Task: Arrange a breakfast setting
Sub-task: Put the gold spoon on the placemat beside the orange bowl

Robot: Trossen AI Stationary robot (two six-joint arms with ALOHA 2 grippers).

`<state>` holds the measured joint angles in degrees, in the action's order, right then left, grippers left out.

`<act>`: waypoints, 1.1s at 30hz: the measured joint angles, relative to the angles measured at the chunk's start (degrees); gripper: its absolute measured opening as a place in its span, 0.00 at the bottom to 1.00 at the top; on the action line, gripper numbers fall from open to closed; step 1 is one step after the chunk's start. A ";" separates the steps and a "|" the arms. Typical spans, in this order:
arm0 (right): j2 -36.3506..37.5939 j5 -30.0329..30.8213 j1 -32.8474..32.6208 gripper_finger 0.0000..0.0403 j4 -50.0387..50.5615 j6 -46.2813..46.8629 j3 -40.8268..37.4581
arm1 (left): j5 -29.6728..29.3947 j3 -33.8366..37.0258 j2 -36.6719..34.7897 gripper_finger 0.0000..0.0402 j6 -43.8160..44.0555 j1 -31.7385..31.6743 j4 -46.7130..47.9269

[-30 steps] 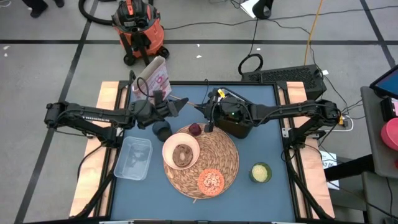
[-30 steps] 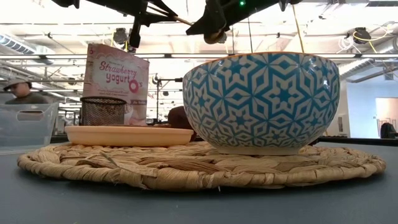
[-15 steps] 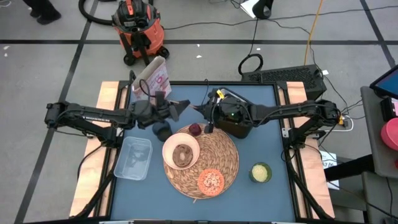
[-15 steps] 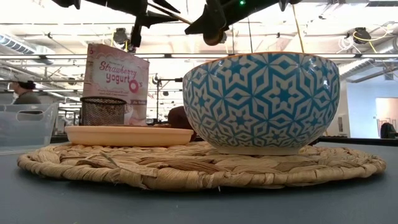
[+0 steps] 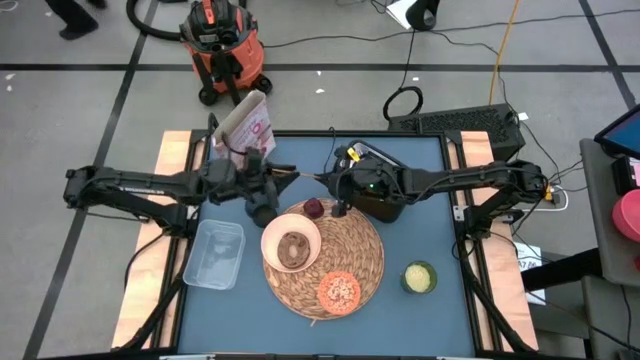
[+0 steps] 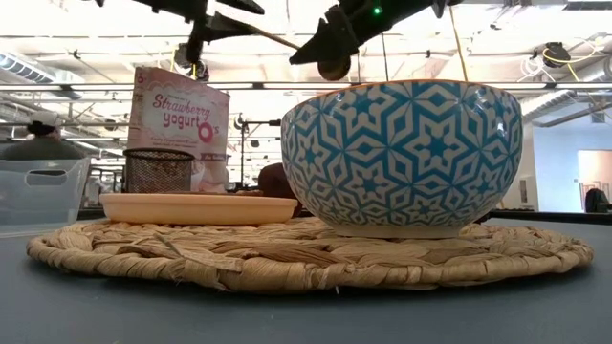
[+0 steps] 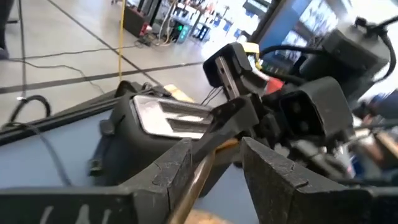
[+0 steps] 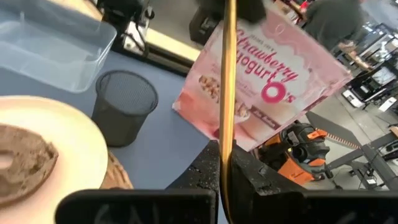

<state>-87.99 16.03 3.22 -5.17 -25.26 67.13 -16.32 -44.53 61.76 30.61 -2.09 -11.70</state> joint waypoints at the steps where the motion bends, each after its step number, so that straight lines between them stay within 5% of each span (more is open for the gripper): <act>1: 0.00 -0.04 0.00 0.01 0.62 -0.02 0.00 | 0.00 0.00 -1.20 0.36 -0.95 0.02 1.88; 7: 0.00 -1.21 0.04 0.01 6.63 0.38 -0.02 | 0.02 0.01 -6.85 0.36 -4.72 0.02 10.07; 16: 1.24 -13.35 0.04 0.01 21.81 0.90 -0.04 | 0.00 -0.02 -10.97 0.36 -6.48 0.02 13.51; 26: 8.79 -21.67 0.04 0.01 37.31 -2.01 -0.02 | 0.55 -0.02 -7.27 0.36 -6.09 0.32 13.33; 33: 11.45 -31.50 0.04 0.01 44.18 -2.05 -0.02 | 7.19 -0.02 -0.17 0.36 -0.73 1.10 4.75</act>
<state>-76.54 -15.47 3.26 39.01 -27.31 67.11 -9.13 -44.56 61.60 29.88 -0.98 -6.95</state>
